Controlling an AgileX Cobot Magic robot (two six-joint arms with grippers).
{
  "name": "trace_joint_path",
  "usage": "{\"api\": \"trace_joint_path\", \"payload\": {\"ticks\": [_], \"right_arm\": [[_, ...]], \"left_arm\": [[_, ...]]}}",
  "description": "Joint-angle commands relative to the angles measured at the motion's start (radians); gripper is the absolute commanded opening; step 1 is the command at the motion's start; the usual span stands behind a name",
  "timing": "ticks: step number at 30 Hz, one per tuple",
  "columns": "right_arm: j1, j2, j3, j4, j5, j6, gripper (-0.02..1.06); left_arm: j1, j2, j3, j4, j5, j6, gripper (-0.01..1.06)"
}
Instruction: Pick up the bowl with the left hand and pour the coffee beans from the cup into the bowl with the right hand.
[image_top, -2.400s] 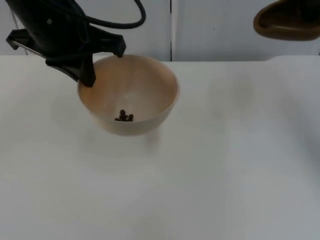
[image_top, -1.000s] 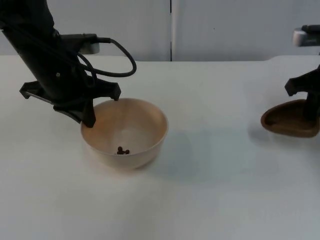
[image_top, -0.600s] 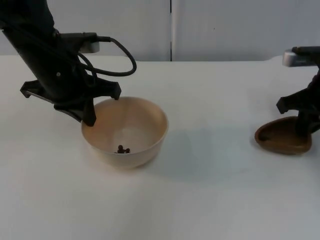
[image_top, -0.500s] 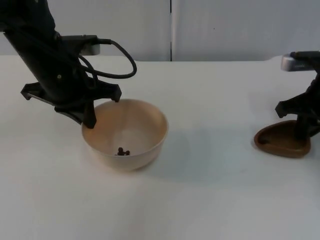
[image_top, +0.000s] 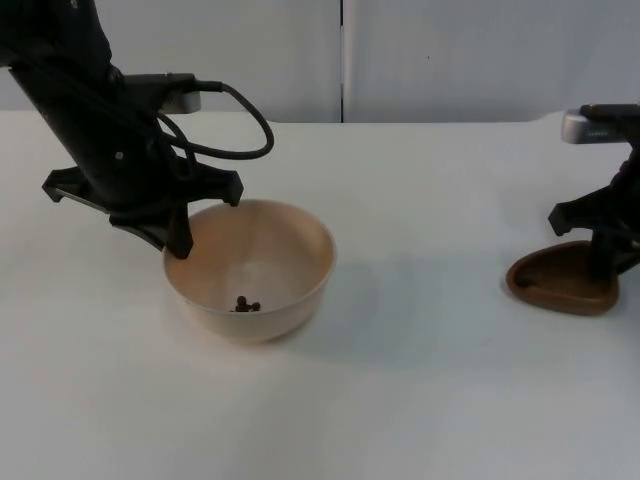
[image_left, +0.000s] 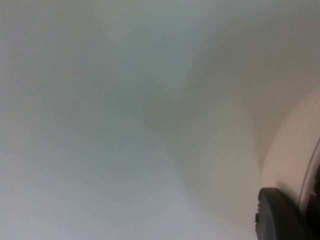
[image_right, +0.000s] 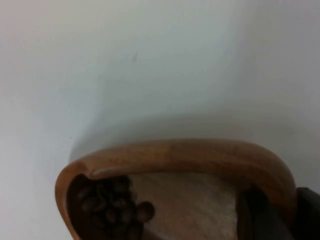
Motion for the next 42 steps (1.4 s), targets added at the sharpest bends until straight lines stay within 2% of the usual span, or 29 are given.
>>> {"api": "trace_joint_path", "payload": {"ticks": [1, 7, 17, 19, 21, 22, 27, 28, 30, 33, 42], "right_arm": [[-0.005, 0.003, 0.003, -0.003, -0.002, -0.005, 0.0], [-0.005, 0.003, 0.003, -0.003, 0.005, -0.005, 0.03], [-0.005, 0.003, 0.003, 0.02, 0.005, -0.005, 0.17], [-0.005, 0.003, 0.003, 0.02, 0.005, -0.005, 0.24], [-0.005, 0.003, 0.003, 0.02, 0.006, -0.005, 0.31], [-0.005, 0.003, 0.003, 0.02, 0.006, -0.005, 0.31], [-0.005, 0.003, 0.003, 0.023, 0.006, -0.005, 0.48], [-0.005, 0.003, 0.003, 0.023, 0.006, -0.005, 0.48], [-0.005, 0.003, 0.003, 0.023, 0.01, -0.005, 0.57], [-0.005, -0.02, 0.003, 0.021, 0.02, 0.002, 0.68], [-0.005, -0.207, 0.003, 0.019, 0.035, -0.021, 0.69]], "left_arm": [[0.001, -0.003, -0.002, -0.007, 0.002, 0.003, 0.0], [0.001, -0.003, -0.002, -0.009, 0.001, 0.003, 0.0], [0.001, -0.003, -0.002, -0.009, -0.003, 0.003, 0.0], [0.001, -0.003, -0.002, -0.009, -0.003, 0.003, 0.06], [0.001, -0.003, -0.002, -0.009, -0.003, 0.003, 0.19], [0.001, -0.003, -0.002, -0.009, -0.003, 0.003, 0.19], [0.001, -0.003, -0.002, -0.011, 0.0, 0.003, 0.56], [0.001, -0.003, -0.002, -0.011, 0.0, 0.003, 0.56], [0.001, -0.007, -0.004, -0.011, 0.0, 0.003, 0.67], [0.001, -0.031, -0.004, -0.008, 0.0, 0.003, 0.73], [0.001, -0.164, -0.004, 0.009, -0.013, 0.003, 0.73]]}}
